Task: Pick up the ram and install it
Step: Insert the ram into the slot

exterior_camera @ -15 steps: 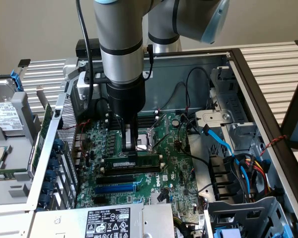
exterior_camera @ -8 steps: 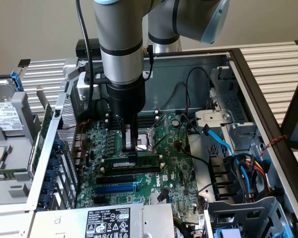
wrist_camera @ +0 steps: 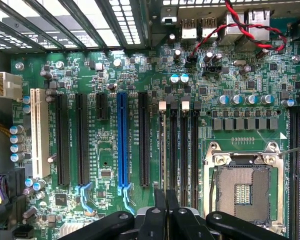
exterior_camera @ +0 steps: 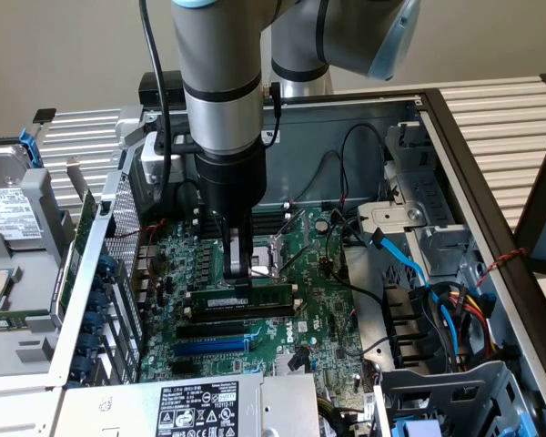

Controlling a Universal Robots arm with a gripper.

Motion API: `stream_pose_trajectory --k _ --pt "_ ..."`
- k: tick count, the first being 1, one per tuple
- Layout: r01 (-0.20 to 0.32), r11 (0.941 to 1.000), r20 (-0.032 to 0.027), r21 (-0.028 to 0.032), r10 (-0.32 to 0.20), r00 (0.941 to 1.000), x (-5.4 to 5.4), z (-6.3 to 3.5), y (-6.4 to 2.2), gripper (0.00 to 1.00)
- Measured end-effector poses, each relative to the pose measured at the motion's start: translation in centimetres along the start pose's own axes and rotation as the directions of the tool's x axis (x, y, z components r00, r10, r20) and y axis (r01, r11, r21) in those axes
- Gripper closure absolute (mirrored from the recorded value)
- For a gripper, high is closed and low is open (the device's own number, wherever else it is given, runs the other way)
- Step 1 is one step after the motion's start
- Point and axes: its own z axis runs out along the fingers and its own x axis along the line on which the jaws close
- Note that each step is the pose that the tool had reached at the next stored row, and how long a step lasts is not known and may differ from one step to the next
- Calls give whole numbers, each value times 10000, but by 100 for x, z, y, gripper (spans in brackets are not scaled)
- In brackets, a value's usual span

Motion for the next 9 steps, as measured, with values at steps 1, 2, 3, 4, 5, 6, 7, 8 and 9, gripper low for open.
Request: stream_pose_trajectory --k 1,2,3,4,5,6,7,8,9 --pt "0 10000 0 0 0 10000 0 -1 0 88" --pt "0 10000 0 0 0 10000 1 -3 0 88" --pt "-1 10000 0 -1 1 10000 1 -4 1 88" --pt "0 10000 -2 -2 0 10000 1 -7 0 88" --pt "0 10000 -3 -3 0 10000 1 -10 0 88" --pt "0 10000 -1 -1 0 10000 1 -11 0 88" --pt "-1 10000 0 -1 1 10000 1 -12 0 88" --pt "0 10000 -1 -1 0 10000 1 -12 0 88" --pt "2 10000 -2 -2 -2 10000 1 -12 0 88"
